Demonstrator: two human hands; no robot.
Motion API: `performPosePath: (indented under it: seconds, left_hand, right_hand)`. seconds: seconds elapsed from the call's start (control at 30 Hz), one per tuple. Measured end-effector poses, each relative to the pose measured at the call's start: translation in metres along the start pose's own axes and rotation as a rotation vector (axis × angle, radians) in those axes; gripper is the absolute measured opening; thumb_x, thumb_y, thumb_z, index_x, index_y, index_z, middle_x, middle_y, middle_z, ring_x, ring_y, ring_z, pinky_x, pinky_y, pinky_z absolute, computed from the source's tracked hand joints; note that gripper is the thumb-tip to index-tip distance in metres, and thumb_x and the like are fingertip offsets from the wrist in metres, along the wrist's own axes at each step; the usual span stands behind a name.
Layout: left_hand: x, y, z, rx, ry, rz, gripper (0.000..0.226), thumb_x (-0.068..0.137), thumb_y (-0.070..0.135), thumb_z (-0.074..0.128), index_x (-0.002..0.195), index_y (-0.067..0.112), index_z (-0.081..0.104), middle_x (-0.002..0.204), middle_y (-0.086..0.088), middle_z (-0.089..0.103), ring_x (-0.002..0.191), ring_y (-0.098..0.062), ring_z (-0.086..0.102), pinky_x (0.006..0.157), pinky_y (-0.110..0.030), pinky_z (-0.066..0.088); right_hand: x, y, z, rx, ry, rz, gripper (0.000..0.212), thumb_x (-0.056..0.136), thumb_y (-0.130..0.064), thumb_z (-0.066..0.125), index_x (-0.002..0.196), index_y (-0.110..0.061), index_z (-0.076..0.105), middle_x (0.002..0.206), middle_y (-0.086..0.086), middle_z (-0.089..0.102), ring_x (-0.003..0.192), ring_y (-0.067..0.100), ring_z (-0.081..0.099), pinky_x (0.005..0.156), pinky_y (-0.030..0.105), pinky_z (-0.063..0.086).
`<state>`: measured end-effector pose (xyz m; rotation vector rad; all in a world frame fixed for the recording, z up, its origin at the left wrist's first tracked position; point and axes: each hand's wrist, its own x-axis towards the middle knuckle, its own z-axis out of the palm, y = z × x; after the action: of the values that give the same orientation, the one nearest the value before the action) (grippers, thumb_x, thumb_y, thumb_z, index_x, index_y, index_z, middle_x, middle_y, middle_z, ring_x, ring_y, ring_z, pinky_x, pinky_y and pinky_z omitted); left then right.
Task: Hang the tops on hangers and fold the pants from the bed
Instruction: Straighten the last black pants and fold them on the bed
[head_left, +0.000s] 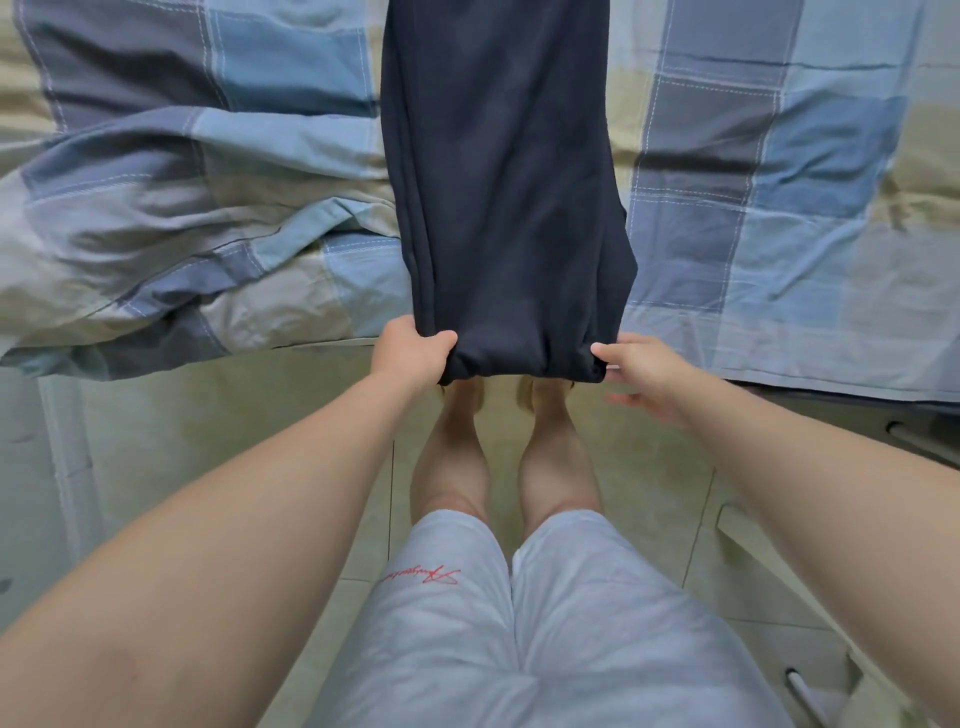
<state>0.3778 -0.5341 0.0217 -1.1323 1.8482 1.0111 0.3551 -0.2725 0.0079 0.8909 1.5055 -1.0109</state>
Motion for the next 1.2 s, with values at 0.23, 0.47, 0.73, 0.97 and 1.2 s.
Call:
performPosePath:
  seconds: [0.23,0.47,0.73,0.97,1.2]
  left_hand:
    - [-0.051,-0.021,-0.009,-0.124,-0.058,-0.137,0.004,0.083,0.011,0.064,0.079,0.011,0.063,0.080,-0.013,0.068,0.076,-0.032,0.064,0.070,-0.036,0.053]
    - [-0.104,-0.022,-0.032,-0.237,-0.166,-0.313,0.027,0.089,0.015,0.071,0.113,0.007,0.061,0.107,-0.011,0.067,0.089,-0.028,0.066,0.073,-0.037,0.060]
    - [-0.100,0.048,-0.073,-0.402,-0.054,-0.185,0.022,0.089,0.023,0.071,0.107,0.015,0.064,0.108,-0.012,0.069,0.083,-0.025,0.066,0.056,-0.030,0.052]
    - [-0.060,0.141,-0.090,-0.592,-0.064,-0.132,0.027,0.094,0.026,0.065,0.120,0.020,0.064,0.101,-0.006,0.070,0.079,-0.019,0.065,0.059,-0.027,0.053]
    - [0.003,0.230,-0.098,-0.706,-0.094,-0.062,0.025,0.093,0.038,0.062,0.111,0.021,0.064,0.096,0.003,0.069,0.079,-0.012,0.065,0.068,-0.028,0.051]
  right_hand:
    - [-0.060,0.024,-0.009,0.181,0.001,0.066,0.011,0.098,-0.016,0.049,0.102,-0.017,0.059,0.111,0.010,0.064,0.100,0.027,0.063,0.084,0.044,0.057]
    - [-0.122,0.027,-0.018,0.306,0.035,0.116,0.021,0.091,-0.013,0.046,0.103,-0.015,0.064,0.090,0.005,0.066,0.084,0.026,0.067,0.070,0.037,0.055]
    - [-0.145,-0.034,-0.034,0.519,0.009,0.016,0.025,0.094,-0.017,0.039,0.101,-0.014,0.063,0.081,0.004,0.076,0.075,0.024,0.073,0.074,0.037,0.054]
    - [-0.118,-0.131,-0.056,0.662,0.017,-0.059,0.027,0.097,-0.019,0.041,0.090,-0.013,0.066,0.073,0.007,0.073,0.078,0.022,0.070,0.074,0.036,0.053]
    - [-0.069,-0.221,-0.072,0.745,0.016,-0.087,0.027,0.096,-0.013,0.042,0.071,-0.014,0.052,0.088,0.009,0.077,0.101,0.026,0.069,0.090,0.041,0.051]
